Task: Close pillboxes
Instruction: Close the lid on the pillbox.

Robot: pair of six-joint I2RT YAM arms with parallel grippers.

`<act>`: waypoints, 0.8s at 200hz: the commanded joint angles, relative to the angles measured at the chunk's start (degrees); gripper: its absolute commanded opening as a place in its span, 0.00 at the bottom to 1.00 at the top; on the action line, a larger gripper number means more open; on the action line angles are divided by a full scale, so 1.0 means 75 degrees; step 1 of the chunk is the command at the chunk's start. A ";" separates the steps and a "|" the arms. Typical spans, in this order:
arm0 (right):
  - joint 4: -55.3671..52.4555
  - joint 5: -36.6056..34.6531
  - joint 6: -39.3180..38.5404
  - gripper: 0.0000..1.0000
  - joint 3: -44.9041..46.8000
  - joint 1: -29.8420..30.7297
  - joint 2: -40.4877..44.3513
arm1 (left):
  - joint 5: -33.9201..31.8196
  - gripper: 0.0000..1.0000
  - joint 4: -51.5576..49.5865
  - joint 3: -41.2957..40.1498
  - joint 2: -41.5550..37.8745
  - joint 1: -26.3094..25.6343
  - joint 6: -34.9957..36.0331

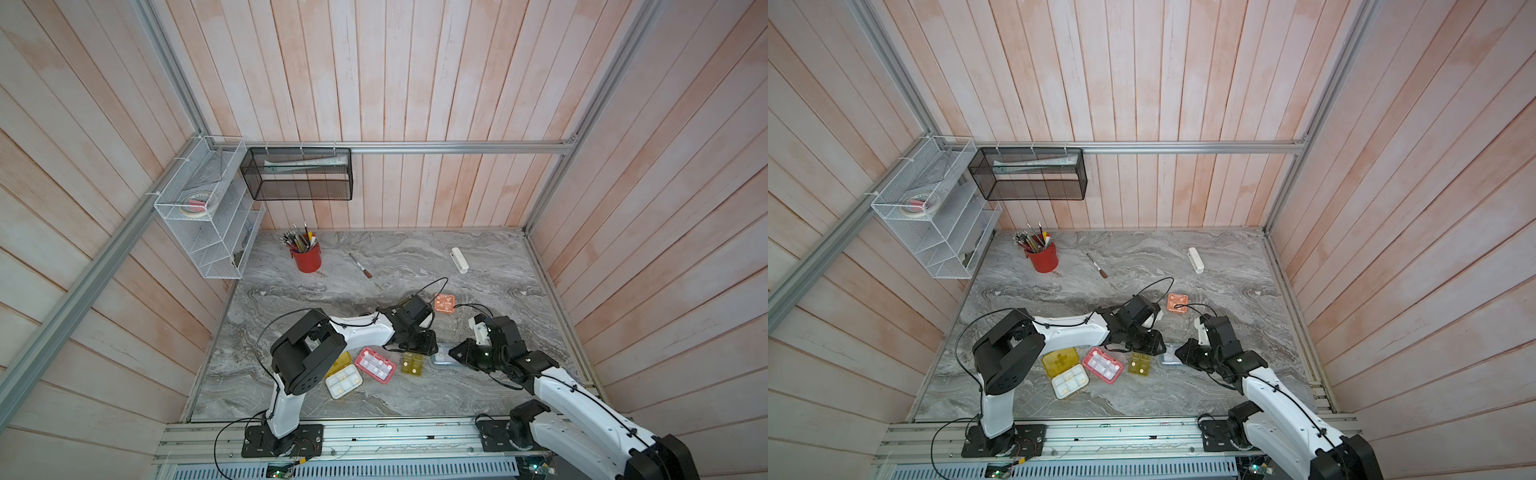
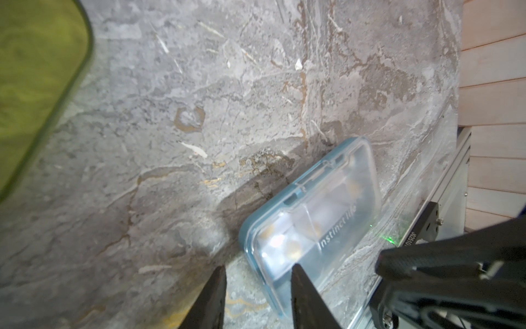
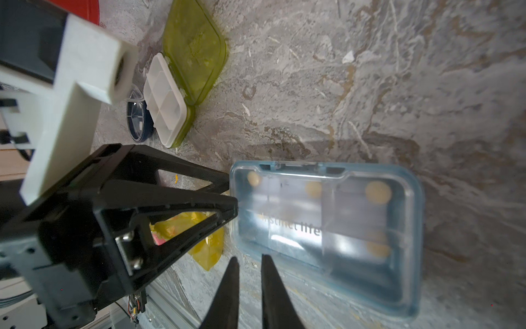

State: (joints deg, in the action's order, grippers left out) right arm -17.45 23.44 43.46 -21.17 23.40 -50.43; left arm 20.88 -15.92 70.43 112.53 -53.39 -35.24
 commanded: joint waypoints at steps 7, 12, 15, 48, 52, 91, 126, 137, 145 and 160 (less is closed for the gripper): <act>0.0193 0.0040 0.0003 0.17 0.0168 -0.0038 -0.0029 | -0.0053 0.39 -0.0116 0.0253 0.0201 -0.0018 0.0129; 0.0210 0.0039 0.0004 0.16 0.0190 -0.0029 -0.0041 | -0.0054 0.39 -0.0126 0.0256 0.0217 -0.0013 0.0129; 0.0217 0.0037 0.0003 0.16 0.0205 -0.0038 -0.0051 | -0.0054 0.39 -0.0127 0.0267 0.0224 -0.0022 0.0139; 0.0335 0.0012 -0.0025 0.13 0.0315 -0.0038 -0.0256 | -0.0065 0.39 -0.0139 0.0278 0.0268 -0.0019 0.0152; 0.0342 0.0005 -0.0035 0.13 0.0325 -0.0041 -0.0284 | -0.0065 0.39 -0.0148 0.0283 0.0287 -0.0019 0.0152; 0.0440 -0.0049 -0.0070 0.09 0.0356 -0.0061 -0.0394 | -0.0051 0.39 -0.0152 0.0300 0.0292 -0.0022 0.0164; 0.0568 -0.0040 -0.0066 0.00 0.0514 -0.0119 -0.0501 | -0.0021 0.38 -0.0150 0.0302 0.0324 -0.0025 0.0164; 0.0569 -0.0041 -0.0065 0.00 0.0531 -0.0128 -0.0500 | -0.0027 0.38 -0.0150 0.0300 0.0315 -0.0023 0.0164; 0.0569 -0.0030 -0.0073 0.00 0.0526 -0.0130 -0.0489 | -0.0032 0.38 -0.0151 0.0284 0.0312 -0.0024 0.0164; 0.0557 -0.0034 -0.0056 0.00 0.0526 -0.0138 -0.0444 | -0.0035 0.38 -0.0153 0.0303 0.0299 -0.0021 0.0164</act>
State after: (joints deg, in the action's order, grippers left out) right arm -13.63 23.49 43.29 -17.98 22.74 -54.00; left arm 20.93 -16.12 71.37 113.51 -53.39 -35.07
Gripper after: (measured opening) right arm 0.041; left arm 0.381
